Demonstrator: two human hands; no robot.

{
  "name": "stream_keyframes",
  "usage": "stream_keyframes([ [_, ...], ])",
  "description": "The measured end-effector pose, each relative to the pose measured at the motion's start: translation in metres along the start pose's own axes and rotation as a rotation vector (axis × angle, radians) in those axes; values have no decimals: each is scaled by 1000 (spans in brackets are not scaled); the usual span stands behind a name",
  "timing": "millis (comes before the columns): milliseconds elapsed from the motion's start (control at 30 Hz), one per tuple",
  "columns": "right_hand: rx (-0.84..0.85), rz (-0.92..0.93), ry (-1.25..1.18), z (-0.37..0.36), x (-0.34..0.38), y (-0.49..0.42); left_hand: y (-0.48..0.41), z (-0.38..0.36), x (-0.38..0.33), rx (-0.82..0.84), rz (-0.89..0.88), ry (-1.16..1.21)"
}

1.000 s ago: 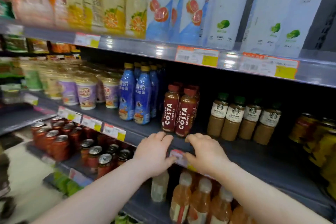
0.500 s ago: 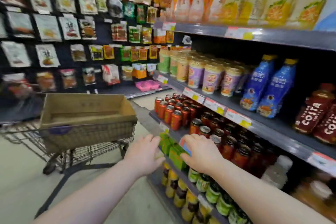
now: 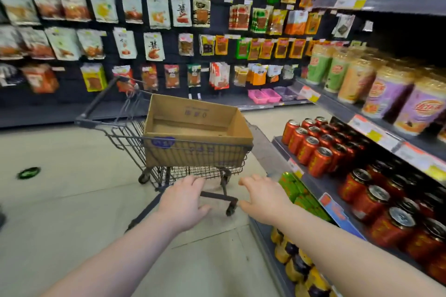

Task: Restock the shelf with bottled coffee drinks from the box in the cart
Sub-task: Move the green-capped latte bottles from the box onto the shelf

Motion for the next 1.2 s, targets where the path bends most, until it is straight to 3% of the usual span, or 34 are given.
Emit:
stream_keyframes([
  [500,101,142,-81,-24,-35,-219,-188,-26,53,22,159,-22],
  [767,182,198,-87,-54,-34,-293,-242,-44,95,56,270,-6],
  [1200,229,25,-97,-87,-45,-448,-392,-79,199,170,196,22],
])
Point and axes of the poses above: each hand's wrist, its own y-axis away from the middle knuckle, its own z-axis out of the back of the hand, x = y × z, the point moved 9 cm from there along -y, towards the middle knuckle, and after that the axes turned 7 degrees about -x, right-handed, at the moved point
